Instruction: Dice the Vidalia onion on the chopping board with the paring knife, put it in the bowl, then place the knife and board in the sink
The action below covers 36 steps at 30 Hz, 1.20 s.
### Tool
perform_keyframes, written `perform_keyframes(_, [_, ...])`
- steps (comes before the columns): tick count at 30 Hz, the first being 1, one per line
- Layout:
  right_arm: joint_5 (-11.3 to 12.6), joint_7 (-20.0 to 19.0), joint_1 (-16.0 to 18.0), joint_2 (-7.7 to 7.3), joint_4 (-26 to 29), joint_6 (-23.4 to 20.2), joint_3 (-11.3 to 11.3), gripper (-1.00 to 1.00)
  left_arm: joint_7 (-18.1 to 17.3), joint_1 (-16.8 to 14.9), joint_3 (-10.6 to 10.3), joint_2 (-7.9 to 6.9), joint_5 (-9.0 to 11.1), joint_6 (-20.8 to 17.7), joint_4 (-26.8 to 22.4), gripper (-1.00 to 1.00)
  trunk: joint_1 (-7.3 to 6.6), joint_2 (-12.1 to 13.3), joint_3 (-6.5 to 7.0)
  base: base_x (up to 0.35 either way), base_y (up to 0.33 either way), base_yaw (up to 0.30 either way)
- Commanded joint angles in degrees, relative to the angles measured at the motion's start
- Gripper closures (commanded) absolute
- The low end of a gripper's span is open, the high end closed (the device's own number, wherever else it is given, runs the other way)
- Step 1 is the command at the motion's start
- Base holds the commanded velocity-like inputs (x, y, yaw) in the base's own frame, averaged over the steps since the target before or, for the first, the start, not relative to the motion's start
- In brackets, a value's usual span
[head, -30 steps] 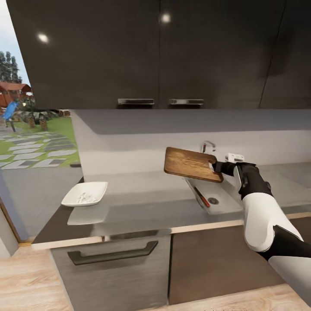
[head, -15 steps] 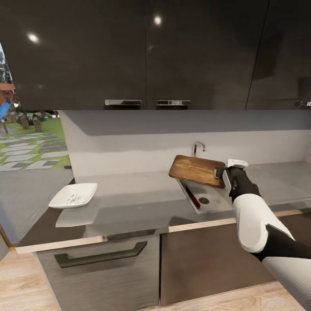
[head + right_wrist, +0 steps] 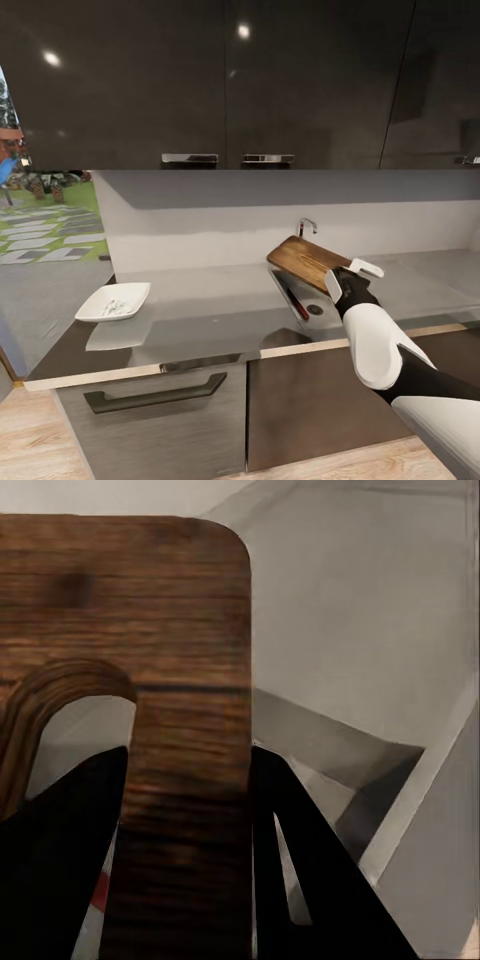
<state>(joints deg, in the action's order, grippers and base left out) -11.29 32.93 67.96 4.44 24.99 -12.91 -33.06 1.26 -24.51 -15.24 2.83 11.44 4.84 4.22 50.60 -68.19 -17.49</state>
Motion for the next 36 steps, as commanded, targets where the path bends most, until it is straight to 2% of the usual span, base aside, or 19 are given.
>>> perform_keyframes(1, [-0.4, 1.0, 0.1, 0.05, -1.1, 0.7, -0.3, 1.0, 0.1, -0.1, -0.5, 0.02, 0.5, 0.4, 0.3, -1.0, 0.0, -0.1, -0.07, 0.0, 0.0, 0.0])
perform_keyframes(6, [0.1, 3.9, 0.1, 0.35, -4.1, 4.1, -0.3, 1.0, 0.1, -0.1, -0.5, -0.01, 0.5, 0.4, 0.3, -1.0, 0.0, -0.1, -0.07, 0.0, 0.0, 0.0])
perform_keyframes(10, [1.4, 6.9, 0.1, 0.46, -6.2, 7.9, -0.3, 1.0, 0.3, -0.1, -0.5, -0.08, 0.5, 0.4, 0.3, -1.0, 0.0, -0.1, -0.07, 0.002, -0.009, 0.0])
perform_keyframes(14, [2.3, 8.1, 0.1, 0.62, -8.5, 10.0, -0.5, 1.0, 0.5, -0.1, -0.5, -0.1, 0.6, 0.4, 0.3, -1.0, 0.0, -0.1, -0.07, 0.086, -0.223, 0.0])
perform_keyframes(19, [7.1, 10.2, 0.1, 0.73, -12.7, 16.1, -0.9, 1.0, 0.5, -0.1, -0.5, -0.28, 0.6, 0.3, 0.3, -1.0, 0.0, -0.1, -0.07, 0.166, -0.288, 0.0])
perform_keyframes(21, [8.1, 11.4, 0.1, 0.74, -13.6, 17.7, -0.9, 1.0, 0.5, -0.1, -0.5, -0.33, 0.6, 0.3, 0.3, -1.0, 0.0, -0.1, -0.07, 0.186, -0.243, 0.0])
perform_keyframes(31, [9.0, 13.1, 0.1, 1.23, -14.4, 18.6, -0.8, 1.0, 0.6, -0.1, -0.5, -0.45, 0.6, 0.3, 0.3, -1.0, 0.0, -0.1, -0.07, 0.025, -0.032, 0.0])
perform_keyframes(36, [9.2, 19.5, 0.1, 1.27, -14.2, 18.1, -1.0, 1.0, 0.6, -0.1, -0.5, -1.68, 0.7, 0.3, 0.3, -1.0, 0.0, -0.1, -0.07, 0.0, 0.0, 0.0])
